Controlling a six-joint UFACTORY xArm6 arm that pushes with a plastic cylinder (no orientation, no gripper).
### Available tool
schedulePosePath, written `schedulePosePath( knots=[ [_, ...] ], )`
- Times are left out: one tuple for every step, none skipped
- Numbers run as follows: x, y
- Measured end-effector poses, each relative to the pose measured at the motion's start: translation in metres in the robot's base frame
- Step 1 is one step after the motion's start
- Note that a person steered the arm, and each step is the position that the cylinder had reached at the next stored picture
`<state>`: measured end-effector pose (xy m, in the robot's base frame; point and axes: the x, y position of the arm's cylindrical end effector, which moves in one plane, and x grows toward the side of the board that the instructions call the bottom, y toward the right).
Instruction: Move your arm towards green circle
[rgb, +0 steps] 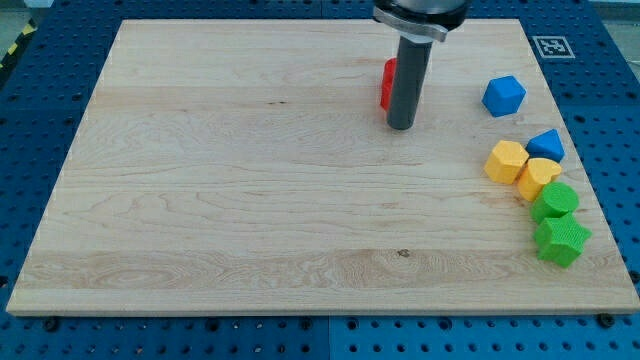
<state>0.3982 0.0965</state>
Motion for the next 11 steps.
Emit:
schedulePosePath(
  knots=[
    [0.039, -0.021],
    [0.126, -0.03],
    [0.203, 0.012],
    [0.221, 0.039],
    [0.219, 0.095],
    [0.219, 0.177],
    [0.21, 0.187],
    [0.173, 0.187],
    [0.15, 0.186],
    [0.132, 0.186],
    [0.122, 0.183]
  ],
)
